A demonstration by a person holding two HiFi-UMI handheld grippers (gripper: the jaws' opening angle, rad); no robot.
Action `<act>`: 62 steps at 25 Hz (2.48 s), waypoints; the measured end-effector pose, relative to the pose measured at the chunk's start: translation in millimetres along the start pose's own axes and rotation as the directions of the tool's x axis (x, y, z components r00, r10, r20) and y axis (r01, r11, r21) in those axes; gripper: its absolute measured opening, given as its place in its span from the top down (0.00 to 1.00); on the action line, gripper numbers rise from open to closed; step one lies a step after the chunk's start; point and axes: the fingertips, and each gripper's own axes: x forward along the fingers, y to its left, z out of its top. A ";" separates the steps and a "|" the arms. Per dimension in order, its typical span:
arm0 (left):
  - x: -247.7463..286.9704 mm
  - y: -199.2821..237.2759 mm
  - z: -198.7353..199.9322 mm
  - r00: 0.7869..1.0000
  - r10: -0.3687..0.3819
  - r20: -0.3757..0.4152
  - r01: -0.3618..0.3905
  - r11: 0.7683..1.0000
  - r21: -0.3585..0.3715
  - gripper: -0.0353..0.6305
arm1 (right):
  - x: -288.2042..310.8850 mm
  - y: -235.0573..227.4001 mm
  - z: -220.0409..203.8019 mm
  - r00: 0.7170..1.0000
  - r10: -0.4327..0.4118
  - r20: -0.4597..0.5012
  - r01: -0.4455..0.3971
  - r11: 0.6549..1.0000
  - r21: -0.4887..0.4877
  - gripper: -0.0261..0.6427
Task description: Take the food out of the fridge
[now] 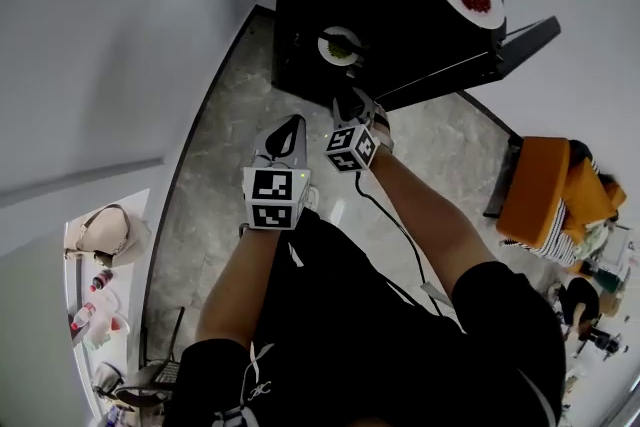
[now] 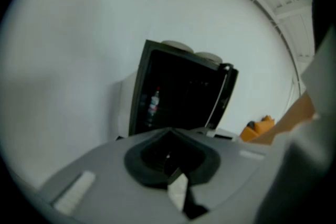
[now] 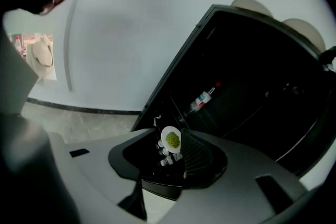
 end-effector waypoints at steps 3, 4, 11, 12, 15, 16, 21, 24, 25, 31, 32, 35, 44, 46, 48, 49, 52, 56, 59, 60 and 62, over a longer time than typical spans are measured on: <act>11.2 37.2 -27.9 0.999 0.035 -0.021 -0.035 0.999 -0.035 0.95 | 53.0 21.2 -19.5 0.997 -0.024 -0.080 0.017 0.996 -0.092 0.75; 13.9 48.7 -38.8 0.999 0.041 -0.028 -0.043 0.998 -0.049 0.95 | 69.5 27.1 -27.7 0.994 -0.038 -0.106 0.025 0.992 -0.120 0.76; 36.3 96.5 -102.8 0.997 0.039 -0.060 -0.043 0.997 -0.060 0.95 | 161.8 45.8 -82.7 0.957 -0.155 -0.245 0.074 0.948 -0.311 0.76; 42.4 99.8 -110.1 0.998 0.031 -0.061 -0.035 0.997 -0.067 0.95 | 173.9 44.9 -86.3 0.955 -0.168 -0.243 0.080 0.938 -0.337 0.76; 58.9 108.9 -129.9 0.998 0.016 -0.064 -0.022 0.996 -0.087 0.95 | 207.9 40.8 -100.9 0.944 -0.210 -0.253 0.100 0.917 -0.387 0.77; 62.9 112.0 -134.8 0.998 0.015 -0.063 -0.020 0.996 -0.089 0.95 | 218.1 39.8 -105.8 0.940 -0.223 -0.259 0.106 0.910 -0.401 0.77; 75.7 120.9 -151.2 0.999 0.007 -0.051 -0.011 0.996 -0.086 0.95 | 261.3 38.1 -123.0 0.929 -0.267 -0.255 0.118 0.870 -0.479 0.78; 79.2 124.0 -163.2 0.999 0.001 -0.054 -0.005 0.997 -0.083 0.95 | 280.6 36.1 -128.5 0.924 -0.280 -0.258 0.119 0.855 -0.504 0.78; 79.5 125.5 -168.0 0.998 0.001 -0.059 -0.006 0.997 -0.081 0.95 | 286.3 36.7 -130.5 0.923 -0.285 -0.258 0.119 0.851 -0.511 0.78; 80.5 139.9 -186.3 0.996 0.028 -0.085 -0.037 0.994 -0.106 0.95 | 301.1 35.5 -126.3 0.909 -0.339 -0.244 0.154 0.814 -0.560 0.92; 80.8 140.8 -186.1 0.996 0.031 -0.085 -0.040 0.993 -0.109 0.95 | 300.4 34.9 -123.4 0.907 -0.347 -0.238 0.160 0.808 -0.567 0.92; 80.5 140.3 -182.5 0.996 0.031 -0.082 -0.040 0.993 -0.108 0.95 | 295.6 33.3 -118.8 0.899 -0.382 -0.214 0.188 0.778 -0.599 0.93; 70.4 141.7 -163.3 0.997 0.035 -0.066 -0.040 0.996 -0.077 0.95 | 262.9 37.5 -101.0 0.901 -0.420 -0.111 0.253 0.714 -0.653 0.94; 66.4 141.0 -153.8 0.998 0.035 -0.058 -0.039 0.997 -0.068 0.95 | 245.0 40.1 -91.7 0.904 -0.413 -0.107 0.249 0.713 -0.655 0.94; 60.9 137.8 -142.6 0.998 0.040 -0.051 -0.043 0.997 -0.066 0.95 | 223.3 43.2 -80.3 0.912 -0.401 -0.083 0.253 0.711 -0.656 0.94; 57.3 135.2 -137.0 0.998 0.042 -0.049 -0.045 0.997 -0.066 0.95 | 211.1 46.1 -75.5 0.918 -0.391 -0.071 0.253 0.713 -0.654 0.94; 46.6 126.0 -114.3 0.999 0.036 -0.035 -0.037 0.998 -0.054 0.95 | 171.3 55.9 -64.2 0.932 -0.357 -0.055 0.244 0.735 -0.632 0.94; 26.3 109.8 -72.8 1.000 0.014 -0.003 -0.014 1.000 -0.022 0.95 | 111.1 62.3 -52.3 0.946 -0.317 -0.062 0.217 0.765 -0.607 0.94; 8.2 96.5 -42.7 1.000 0.001 0.014 -0.001 1.000 -0.002 0.95 | 61.9 59.9 -40.0 0.954 -0.296 -0.053 0.205 0.770 -0.605 0.94; 2.1 92.5 -32.7 1.000 -0.001 0.021 0.001 1.000 0.005 0.95 | 45.3 58.0 -33.0 0.957 -0.288 -0.044 0.204 0.769 -0.606 0.94; -9.8 87.1 -13.3 0.999 -0.001 0.035 0.001 1.000 0.009 0.95 | 13.1 53.2 -15.7 0.962 -0.273 -0.018 0.206 0.766 -0.608 0.94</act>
